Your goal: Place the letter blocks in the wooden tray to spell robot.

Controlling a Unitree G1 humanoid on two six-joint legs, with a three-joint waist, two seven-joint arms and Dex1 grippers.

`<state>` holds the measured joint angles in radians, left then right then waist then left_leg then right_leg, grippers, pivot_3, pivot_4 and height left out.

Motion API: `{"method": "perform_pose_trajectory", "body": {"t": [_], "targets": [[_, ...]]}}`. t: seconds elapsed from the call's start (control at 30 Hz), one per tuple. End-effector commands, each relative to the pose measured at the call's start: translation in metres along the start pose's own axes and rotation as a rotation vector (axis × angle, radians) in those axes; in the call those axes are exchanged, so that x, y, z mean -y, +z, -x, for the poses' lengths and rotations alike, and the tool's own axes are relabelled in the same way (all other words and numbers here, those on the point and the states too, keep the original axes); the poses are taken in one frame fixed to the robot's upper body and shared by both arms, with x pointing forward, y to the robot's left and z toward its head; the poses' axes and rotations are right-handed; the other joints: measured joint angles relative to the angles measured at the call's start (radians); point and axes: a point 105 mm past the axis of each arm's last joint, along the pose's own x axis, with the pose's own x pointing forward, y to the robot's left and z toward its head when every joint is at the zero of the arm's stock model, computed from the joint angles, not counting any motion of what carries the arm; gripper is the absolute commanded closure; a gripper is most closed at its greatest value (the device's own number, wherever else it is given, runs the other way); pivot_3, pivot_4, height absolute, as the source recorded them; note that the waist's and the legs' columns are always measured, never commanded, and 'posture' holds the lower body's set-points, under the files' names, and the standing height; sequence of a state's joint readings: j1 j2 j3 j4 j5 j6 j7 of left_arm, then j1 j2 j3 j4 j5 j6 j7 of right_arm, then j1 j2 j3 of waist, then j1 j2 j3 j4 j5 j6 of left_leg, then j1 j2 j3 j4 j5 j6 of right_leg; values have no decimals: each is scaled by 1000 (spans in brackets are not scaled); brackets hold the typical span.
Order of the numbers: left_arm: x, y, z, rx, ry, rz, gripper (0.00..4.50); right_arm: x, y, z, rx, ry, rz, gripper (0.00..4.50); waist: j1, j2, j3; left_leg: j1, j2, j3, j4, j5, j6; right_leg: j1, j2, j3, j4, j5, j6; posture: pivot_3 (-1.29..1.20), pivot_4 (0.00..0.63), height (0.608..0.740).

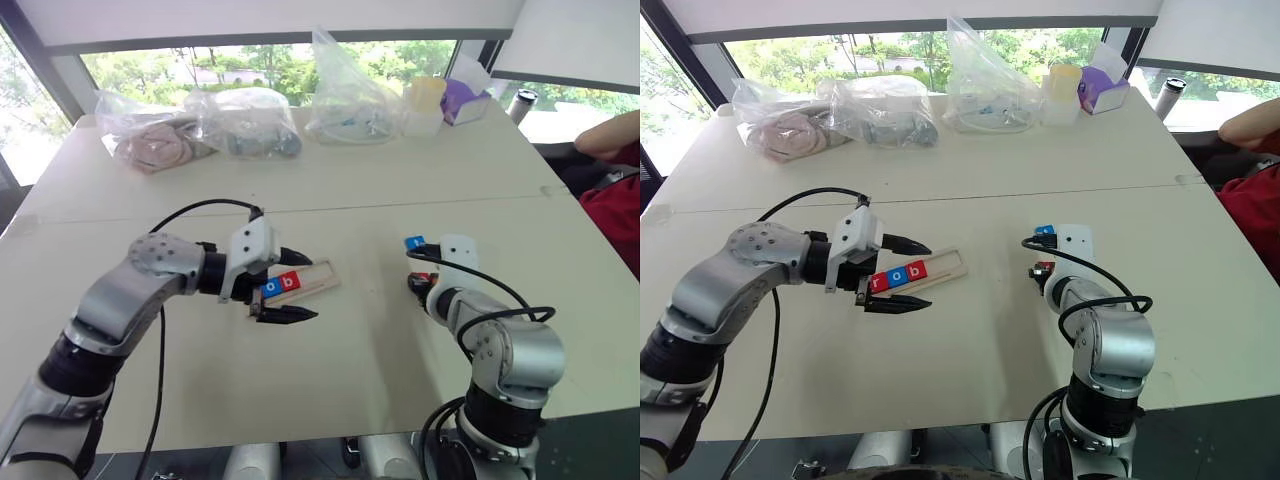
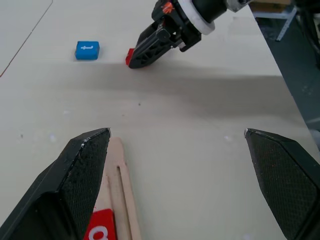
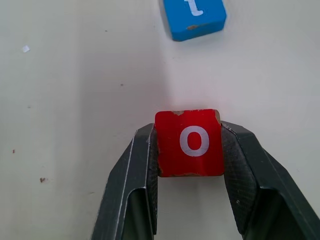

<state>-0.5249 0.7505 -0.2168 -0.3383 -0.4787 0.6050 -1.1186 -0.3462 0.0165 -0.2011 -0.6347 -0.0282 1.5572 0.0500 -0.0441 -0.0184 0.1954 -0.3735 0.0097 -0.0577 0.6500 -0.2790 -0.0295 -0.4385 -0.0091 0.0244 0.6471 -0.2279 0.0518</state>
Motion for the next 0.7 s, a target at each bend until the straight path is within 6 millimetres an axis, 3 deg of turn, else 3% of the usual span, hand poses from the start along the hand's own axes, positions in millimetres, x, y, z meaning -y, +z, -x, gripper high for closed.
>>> {"method": "perform_pose_trajectory", "body": {"t": [0.03, 0.13, 0.17, 0.3, 0.4, 0.47, 0.53, 0.7], "targets": [[-2, 6, 0, 5, -13, -42, 0, -4, -5, 0, -4, -8, -6, 1812, -1, 0, 0, 0, 0, 0, 0, 0, 0, 0, 0, 0, 0, 0, 0, 0, 150, 740], [-2, 4, 1, 0, -21, -41, 0, -7, -2, 1, 8, -16, 13, 282, -1, 0, 0, 0, 0, 0, 0, 0, 0, 0, 0, 0, 0, 0, 0, 0, 150, 740], [-2, 3, 3, -3, -22, -37, 0, -6, 3, 2, 23, -15, 22, 51, 0, 0, 0, 0, 0, 0, 0, 0, 0, 0, 0, 0, 0, 0, 0, 0, 150, 740], [2, -3, 13, -18, -43, -7, 0, 6, 41, 14, 175, 11, 128, 51, 0, 0, 0, -1, -1, 0, 1, 0, 0, 0, -2, 0, -1, -2, -2, 0, 150, 740], [10, -2, 23, -27, -72, 13, 0, -5, 57, 25, 269, 304, 337, 51, -1, 0, 0, -1, -1, 1, 0, 0, 0, 1, -2, 1, -2, -2, -2, 0, 150, 740], [14, -2, 27, -41, -84, 18, 0, -8, 49, 36, 266, 522, 499, 51, -1, 0, 0, 0, -1, 1, -2, 0, 0, 0, -1, 1, -3, -2, 1, 0, 150, 740], [17, -4, 33, -64, -82, 21, 0, 2, 29, 40, 191, 710, 610, 51, 2, 0, 1, 0, 0, 0, -2, -1, 2, 1, 0, -1, -4, -2, 1, 0, 150, 740], [15, -8, 44, -99, -31, 29, 0, 28, 11, 23, 116, 839, 826, 51, -6, -1, 1, 1, 0, 2, 0, -2, 4, 3, 0, 0, -5, -3, 1, 0, 150, 740]]}}
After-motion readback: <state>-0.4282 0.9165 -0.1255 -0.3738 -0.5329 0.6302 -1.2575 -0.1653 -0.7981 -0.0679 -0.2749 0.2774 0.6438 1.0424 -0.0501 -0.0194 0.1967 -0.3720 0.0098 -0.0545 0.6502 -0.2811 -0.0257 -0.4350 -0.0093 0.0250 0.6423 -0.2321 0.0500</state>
